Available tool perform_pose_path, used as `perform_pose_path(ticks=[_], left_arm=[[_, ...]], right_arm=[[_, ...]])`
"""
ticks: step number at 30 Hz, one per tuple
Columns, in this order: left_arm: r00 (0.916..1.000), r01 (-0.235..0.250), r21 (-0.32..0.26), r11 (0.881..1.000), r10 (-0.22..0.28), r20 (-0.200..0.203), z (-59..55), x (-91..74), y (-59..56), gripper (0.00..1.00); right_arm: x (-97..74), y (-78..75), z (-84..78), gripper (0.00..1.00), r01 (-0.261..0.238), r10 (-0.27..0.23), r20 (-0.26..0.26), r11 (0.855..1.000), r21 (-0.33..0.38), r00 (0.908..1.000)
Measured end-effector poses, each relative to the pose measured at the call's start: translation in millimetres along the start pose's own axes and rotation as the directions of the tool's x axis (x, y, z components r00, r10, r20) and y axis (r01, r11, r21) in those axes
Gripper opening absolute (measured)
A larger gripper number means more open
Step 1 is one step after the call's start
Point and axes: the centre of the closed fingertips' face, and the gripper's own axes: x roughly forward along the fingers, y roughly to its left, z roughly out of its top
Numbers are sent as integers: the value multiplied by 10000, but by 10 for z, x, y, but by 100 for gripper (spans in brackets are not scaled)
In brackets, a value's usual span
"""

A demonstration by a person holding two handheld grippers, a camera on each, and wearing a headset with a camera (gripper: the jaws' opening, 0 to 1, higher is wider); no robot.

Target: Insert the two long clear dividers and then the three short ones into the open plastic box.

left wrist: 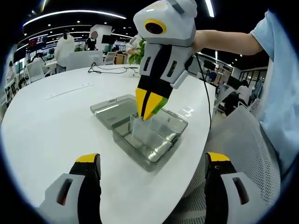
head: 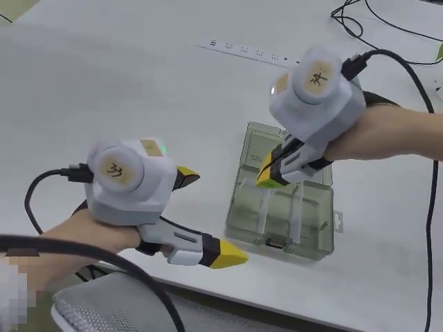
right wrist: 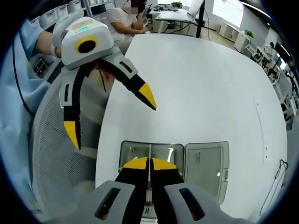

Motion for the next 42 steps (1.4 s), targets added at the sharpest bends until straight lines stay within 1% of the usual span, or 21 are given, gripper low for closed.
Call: perform_pose_path(ticks=[1,6,14,17,22,29,34,42], left_arm=[[10000,-4,-3,10000,4,-2,1,0,0,94],[10000,-4,7,10000,4,-31,-5,-2,-3,94],[10000,48,-23,10000,-48,-48,-5,9,-9,93],[9999,70,-13,10000,-70,-99,-15,13,-11,93],[9999,78,-14,10000,-78,-96,-15,16,-11,93],[9999,88,-17,10000,-88,-102,-11,16,-14,93],[9999,105,-21,9999,-106,-122,-15,15,-19,93],[9999,83,-29,10000,-84,-68,1,6,-21,93]], right_arm=[[16,-11,-2,2,64,-64,-15,10000,6,10000],[48,1,-2,2,52,-52,-6,10000,34,10000],[108,-54,-5,2,151,-154,143,9997,200,9998],[151,-74,-35,2,163,-166,84,9996,249,9998],[192,-82,-47,2,197,-201,146,9994,283,9997],[264,-108,-69,2,113,-118,103,9991,417,9999],[314,-104,-98,2,56,-55,-16,9989,461,10000],[371,-105,-98,2,-39,45,-140,9989,475,9999]])
